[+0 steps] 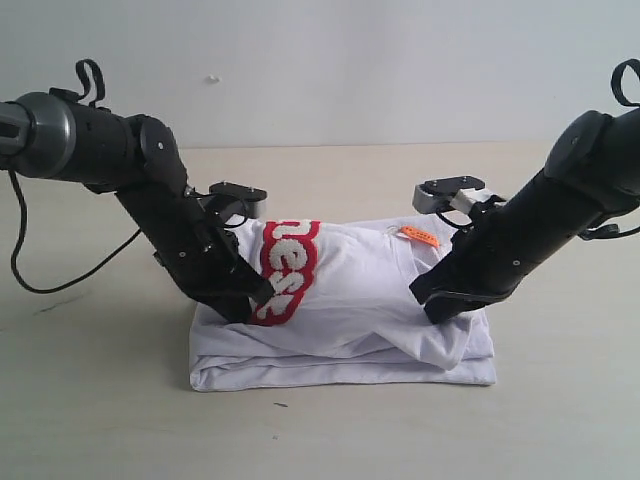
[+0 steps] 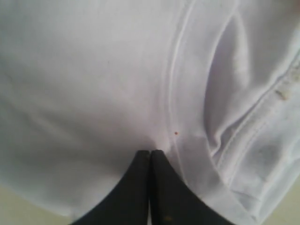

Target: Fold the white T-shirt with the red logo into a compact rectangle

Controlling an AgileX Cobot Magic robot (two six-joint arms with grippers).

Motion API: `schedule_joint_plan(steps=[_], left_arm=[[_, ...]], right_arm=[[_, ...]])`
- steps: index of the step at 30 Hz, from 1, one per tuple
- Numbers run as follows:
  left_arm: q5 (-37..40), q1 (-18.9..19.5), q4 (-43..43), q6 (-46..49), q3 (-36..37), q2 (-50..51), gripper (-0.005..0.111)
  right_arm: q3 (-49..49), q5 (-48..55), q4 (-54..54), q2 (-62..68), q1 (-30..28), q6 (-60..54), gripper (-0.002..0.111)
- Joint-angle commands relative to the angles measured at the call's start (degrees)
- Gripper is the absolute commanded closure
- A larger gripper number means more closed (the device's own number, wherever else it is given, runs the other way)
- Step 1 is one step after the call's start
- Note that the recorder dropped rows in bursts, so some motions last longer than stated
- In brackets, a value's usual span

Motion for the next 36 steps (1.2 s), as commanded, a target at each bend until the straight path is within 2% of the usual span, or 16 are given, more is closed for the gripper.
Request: schedule_joint_plan(steps=[1, 17, 19, 25, 27, 29, 31, 36], left_arm=[[2.11, 0.86, 6.33, -0.46, 3.94, 2.51, 0.107], [-1.66, 1.38, 3.45, -0.46, 3.94, -5.24, 0.105], [-1.66, 1.38, 2.72, -0.46, 3.94, -6.27, 0.099], [-2.98, 1.38, -0.93, -0.46, 3.94, -11.23, 0.060], [-3.54, 1.38, -1.19, -0.66, 3.94, -12.92, 0.056], [-4.38, 1.38, -1.09, -1.99, 3.94, -14.55, 0.057], [-5.21, 1.38, -1.09, -3.15, 3.94, -16.20, 0.063], [-7.70, 1.38, -1.08, -5.03, 4.17, -21.28, 0.096]], right_arm=[[0.14, 0.16, 0.43, 0.17, 0.80, -0.44, 0.108], [0.14, -0.27, 0.25, 2.03, 2.22, 0.57, 0.108], [0.14, -0.27, 0.25, 0.92, 2.22, 0.45, 0.108], [0.14, -1.75, -0.81, -4.29, 2.22, 0.22, 0.108], [0.14, -2.81, -1.86, -6.42, 2.22, 0.45, 0.108], [0.14, -3.79, -2.62, -8.60, 2.22, 0.45, 0.108], [0.14, -4.93, -3.63, -11.20, 2.22, 0.45, 0.108], [0.25, -7.47, -6.25, -17.42, 2.22, 0.56, 0.108]])
